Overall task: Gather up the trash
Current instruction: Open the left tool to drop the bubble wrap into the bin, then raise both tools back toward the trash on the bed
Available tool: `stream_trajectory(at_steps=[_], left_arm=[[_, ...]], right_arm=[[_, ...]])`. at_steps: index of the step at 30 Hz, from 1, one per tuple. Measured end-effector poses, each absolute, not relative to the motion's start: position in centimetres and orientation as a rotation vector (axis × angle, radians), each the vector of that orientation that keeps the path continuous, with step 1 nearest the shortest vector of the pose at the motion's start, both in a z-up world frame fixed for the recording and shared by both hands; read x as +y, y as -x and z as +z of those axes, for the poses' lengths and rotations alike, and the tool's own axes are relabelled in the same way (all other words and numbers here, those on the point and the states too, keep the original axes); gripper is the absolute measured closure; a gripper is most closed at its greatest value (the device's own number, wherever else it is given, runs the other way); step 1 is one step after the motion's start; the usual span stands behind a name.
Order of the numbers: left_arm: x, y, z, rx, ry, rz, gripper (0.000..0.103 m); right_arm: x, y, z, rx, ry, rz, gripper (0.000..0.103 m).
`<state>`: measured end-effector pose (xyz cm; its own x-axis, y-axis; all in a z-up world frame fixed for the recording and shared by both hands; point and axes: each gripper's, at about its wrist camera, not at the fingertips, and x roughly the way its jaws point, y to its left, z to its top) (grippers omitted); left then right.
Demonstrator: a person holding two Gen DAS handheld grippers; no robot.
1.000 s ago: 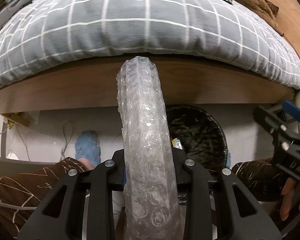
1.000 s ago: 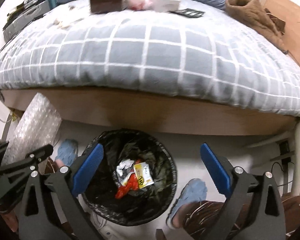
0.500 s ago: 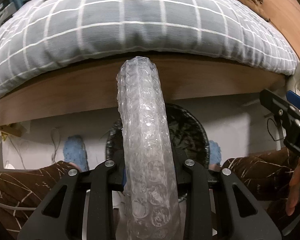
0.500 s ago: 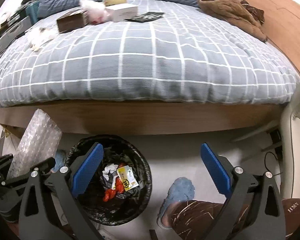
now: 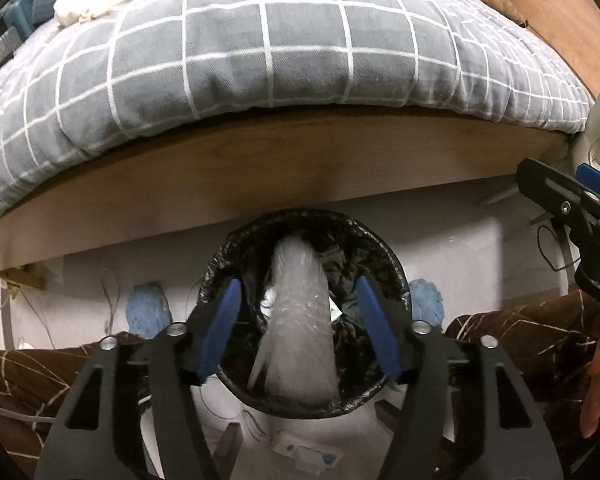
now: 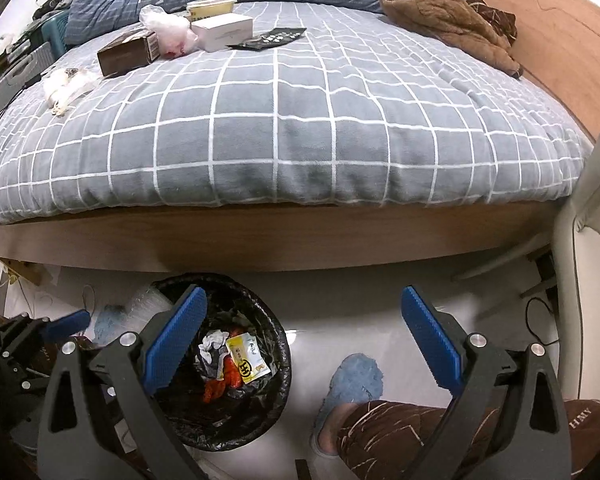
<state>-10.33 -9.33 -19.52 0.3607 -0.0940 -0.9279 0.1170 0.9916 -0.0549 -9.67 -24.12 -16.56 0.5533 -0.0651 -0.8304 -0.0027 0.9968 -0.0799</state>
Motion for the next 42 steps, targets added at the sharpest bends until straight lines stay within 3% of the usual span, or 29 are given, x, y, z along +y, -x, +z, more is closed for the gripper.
stream_trajectory(at_steps=[2,7,13,42], left_arm=[[-9.2,10.1,-18.9,1.181,-0.025,-0.126,0.028],[-8.9,9.7,-17.1,1.132,-0.027,-0.105,0.013],[-7.8,9.8,-16.0,1.101,-0.039,-0.09,0.007],[1.2,4.3,-7.8,0.909,0.068,0.096,0.006]], right_arm=[[-23.9,9.7,-16.4,0.976,0.085,-0.037,0.009],[-23.5,9.5,-15.9,0.952,0.08,-0.044,0.009],[-23.4,9.3,-15.1,0.923,0.08,-0.051,0.009],[-20.7,5.7,-7.9,0.73,0.057,0.057,0.009]])
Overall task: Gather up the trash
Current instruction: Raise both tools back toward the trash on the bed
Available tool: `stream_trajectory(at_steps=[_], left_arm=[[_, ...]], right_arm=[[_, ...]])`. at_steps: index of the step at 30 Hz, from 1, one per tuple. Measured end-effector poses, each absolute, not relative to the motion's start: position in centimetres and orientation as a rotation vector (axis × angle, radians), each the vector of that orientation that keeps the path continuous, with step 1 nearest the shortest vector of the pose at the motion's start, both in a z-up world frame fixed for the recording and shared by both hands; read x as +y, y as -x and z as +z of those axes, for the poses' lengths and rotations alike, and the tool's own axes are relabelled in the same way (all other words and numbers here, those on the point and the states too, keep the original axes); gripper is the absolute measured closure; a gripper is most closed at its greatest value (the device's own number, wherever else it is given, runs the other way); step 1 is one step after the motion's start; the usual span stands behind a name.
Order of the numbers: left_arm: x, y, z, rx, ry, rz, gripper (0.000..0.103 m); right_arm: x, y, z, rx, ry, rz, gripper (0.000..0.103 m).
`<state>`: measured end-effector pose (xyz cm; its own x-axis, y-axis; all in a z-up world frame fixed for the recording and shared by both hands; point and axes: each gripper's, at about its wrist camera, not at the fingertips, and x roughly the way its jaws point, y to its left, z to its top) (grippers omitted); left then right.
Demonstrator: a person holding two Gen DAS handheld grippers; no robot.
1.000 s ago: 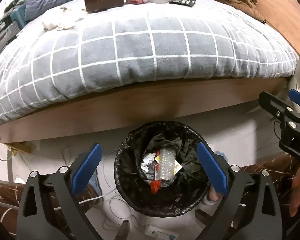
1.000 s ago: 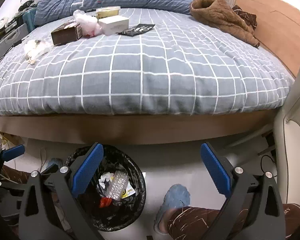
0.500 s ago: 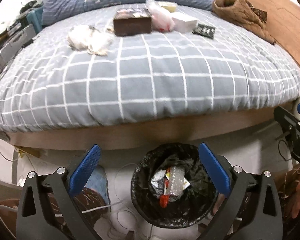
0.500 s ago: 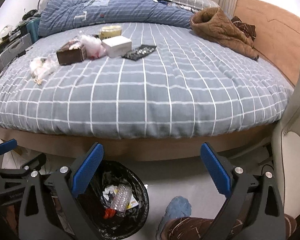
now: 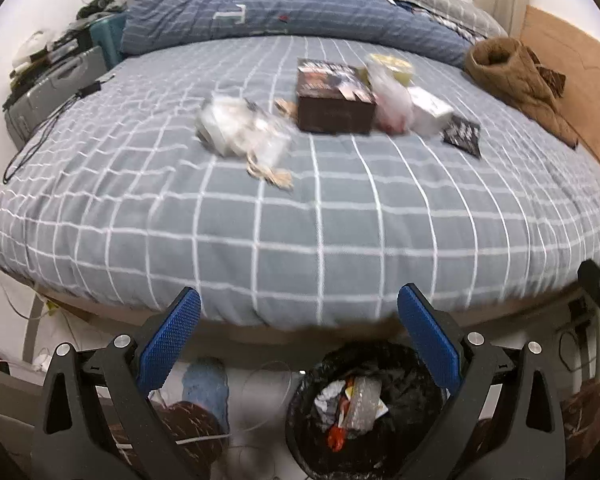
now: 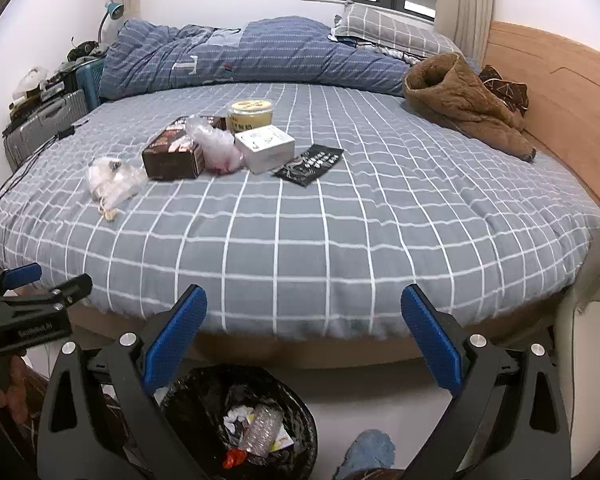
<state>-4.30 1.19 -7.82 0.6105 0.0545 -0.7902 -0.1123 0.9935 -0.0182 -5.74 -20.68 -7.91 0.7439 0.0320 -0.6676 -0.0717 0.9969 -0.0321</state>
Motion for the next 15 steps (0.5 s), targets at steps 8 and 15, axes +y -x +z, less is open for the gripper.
stream_trajectory(at_steps=[8,15], left_arm=[[3.6,1.0,-5.3,0.849,0.084,0.132,0.006],[5.4,-1.8,-4.8,0.843,0.089,0.156,0.006]], right_arm=[[-19.0,1.8,-6.8,0.713,0.064,0.106,0.009],[-16.4,-1.9,-6.6,0.697,0.106,0.155,0.01]])
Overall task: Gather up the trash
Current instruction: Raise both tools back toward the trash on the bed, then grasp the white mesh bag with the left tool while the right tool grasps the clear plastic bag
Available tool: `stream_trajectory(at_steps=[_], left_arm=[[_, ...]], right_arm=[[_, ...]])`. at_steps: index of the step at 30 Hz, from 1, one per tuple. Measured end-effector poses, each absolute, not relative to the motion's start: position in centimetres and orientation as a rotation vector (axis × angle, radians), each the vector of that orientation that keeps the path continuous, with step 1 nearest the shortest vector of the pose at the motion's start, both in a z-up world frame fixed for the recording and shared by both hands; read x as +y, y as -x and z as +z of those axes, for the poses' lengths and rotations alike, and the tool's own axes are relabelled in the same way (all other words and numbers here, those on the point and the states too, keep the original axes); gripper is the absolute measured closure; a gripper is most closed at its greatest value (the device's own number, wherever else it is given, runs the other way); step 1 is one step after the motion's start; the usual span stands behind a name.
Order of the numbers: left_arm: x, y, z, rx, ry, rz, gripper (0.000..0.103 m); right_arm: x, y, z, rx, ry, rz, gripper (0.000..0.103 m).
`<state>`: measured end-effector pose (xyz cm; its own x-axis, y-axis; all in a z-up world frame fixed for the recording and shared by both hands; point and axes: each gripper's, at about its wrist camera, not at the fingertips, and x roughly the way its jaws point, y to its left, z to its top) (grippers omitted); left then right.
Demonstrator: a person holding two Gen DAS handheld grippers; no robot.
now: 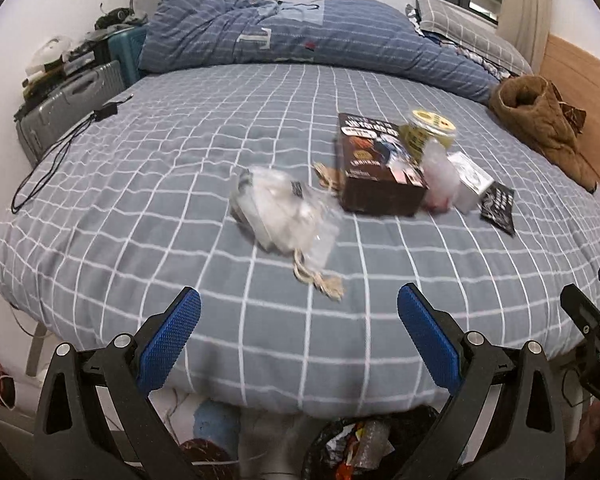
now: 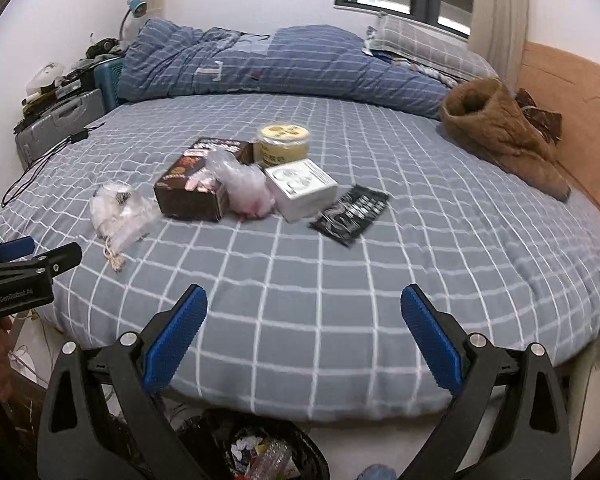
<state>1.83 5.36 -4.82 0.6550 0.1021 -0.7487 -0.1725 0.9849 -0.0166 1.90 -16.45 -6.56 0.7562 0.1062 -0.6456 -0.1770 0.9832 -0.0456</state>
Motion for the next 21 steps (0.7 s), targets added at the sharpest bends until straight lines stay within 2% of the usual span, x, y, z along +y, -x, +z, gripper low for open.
stream_trajectory(at_steps=[3,9,12,16,18,21], left_arm=[[6.2,-3.2,-5.0,0.847,0.081,0.17,0.006],[8.4,-6.1,-5.9,0.868,0.095,0.195,0.006],[9.0,-7.4,-6.4,0.88,0.096,0.197,0.006],[9.5,-9.1,-7.0,0.894,0.095,0.199,0.007],[9.6,-9.8,-7.3,0.901,0.091,0.201,0.007],[9.9,-10.9,-7.8,0.916,0.094,0.193,0.007]], right_arm=[[-15.2,-3.7,-6.6,0.698,0.129,0.174,0.013],[-13.1,-7.4,-6.9,0.695,0.153,0.2,0.015],[-12.7,-9.7,-7.2,0.705,0.146,0.214,0.021],[-12.2,-12.3,-7.8,0.718,0.142,0.225,0.024],[-11.8,-13.5,-8.2,0.73,0.15,0.234,0.03],[-11.0,-14.9,-8.5,0.732,0.166,0.244,0.031]])
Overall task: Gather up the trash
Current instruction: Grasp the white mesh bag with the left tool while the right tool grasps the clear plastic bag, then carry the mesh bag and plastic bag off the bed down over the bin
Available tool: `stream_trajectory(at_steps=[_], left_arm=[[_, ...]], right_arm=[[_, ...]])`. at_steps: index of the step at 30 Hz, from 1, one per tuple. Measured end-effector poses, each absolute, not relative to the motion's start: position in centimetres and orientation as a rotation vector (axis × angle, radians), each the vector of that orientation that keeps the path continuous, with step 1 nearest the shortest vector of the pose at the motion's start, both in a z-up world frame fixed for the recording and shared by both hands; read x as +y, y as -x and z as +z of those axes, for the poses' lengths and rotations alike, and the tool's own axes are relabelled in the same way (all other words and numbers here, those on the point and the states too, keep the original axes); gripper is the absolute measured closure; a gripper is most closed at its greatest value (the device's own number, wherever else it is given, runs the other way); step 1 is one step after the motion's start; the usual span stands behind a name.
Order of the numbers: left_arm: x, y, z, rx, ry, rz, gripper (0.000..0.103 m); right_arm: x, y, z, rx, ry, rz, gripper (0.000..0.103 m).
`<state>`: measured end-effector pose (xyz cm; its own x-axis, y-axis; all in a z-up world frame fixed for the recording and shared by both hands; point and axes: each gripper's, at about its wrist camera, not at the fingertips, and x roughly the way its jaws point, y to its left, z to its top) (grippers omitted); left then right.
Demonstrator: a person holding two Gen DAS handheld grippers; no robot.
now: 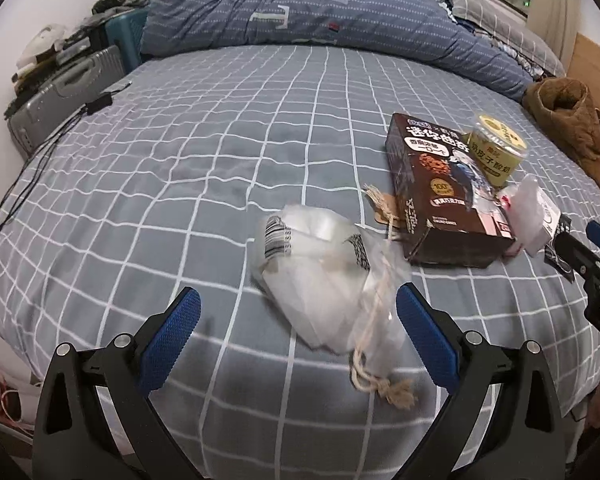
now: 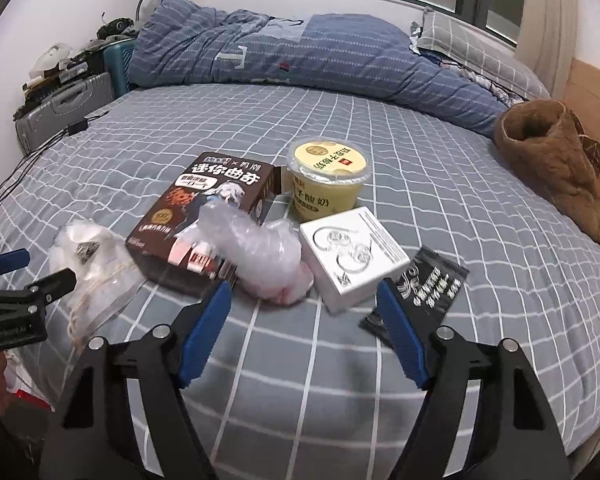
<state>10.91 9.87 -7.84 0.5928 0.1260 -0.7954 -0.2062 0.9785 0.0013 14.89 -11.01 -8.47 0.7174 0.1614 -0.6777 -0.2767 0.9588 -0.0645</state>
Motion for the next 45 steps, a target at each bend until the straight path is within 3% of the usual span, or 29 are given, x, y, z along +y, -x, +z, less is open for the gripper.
stream_trajectory(at_steps=[6,15,21,29,45], left_arm=[[9.9,-12.8,-8.6,0.938,0.098,0.185,0.012],[10.1,-14.5,-10.0,0.978,0.117,0.172,0.031],[10.2,-14.3,-10.1,0.971,0.133,0.176,0.044],[9.9,-13.7,-9.8,0.958,0.118,0.191,0.057],[9.7,-13.0,-7.9,0.924,0.126,0.176,0.061]], right_arm=[[-9.4,-16.8,-9.8,0.757,0.216,0.255,0.032],[-8.5,-18.9,-11.7,0.826,0.228,0.293,0.06],[-8.5,-18.6,-11.9,0.813,0.215,0.307,0.068],[-9.1,-17.8,-10.8,0.788,0.189,0.309,0.069],[-9.8,-16.9,-9.3,0.77,0.142,0.282,0.069]])
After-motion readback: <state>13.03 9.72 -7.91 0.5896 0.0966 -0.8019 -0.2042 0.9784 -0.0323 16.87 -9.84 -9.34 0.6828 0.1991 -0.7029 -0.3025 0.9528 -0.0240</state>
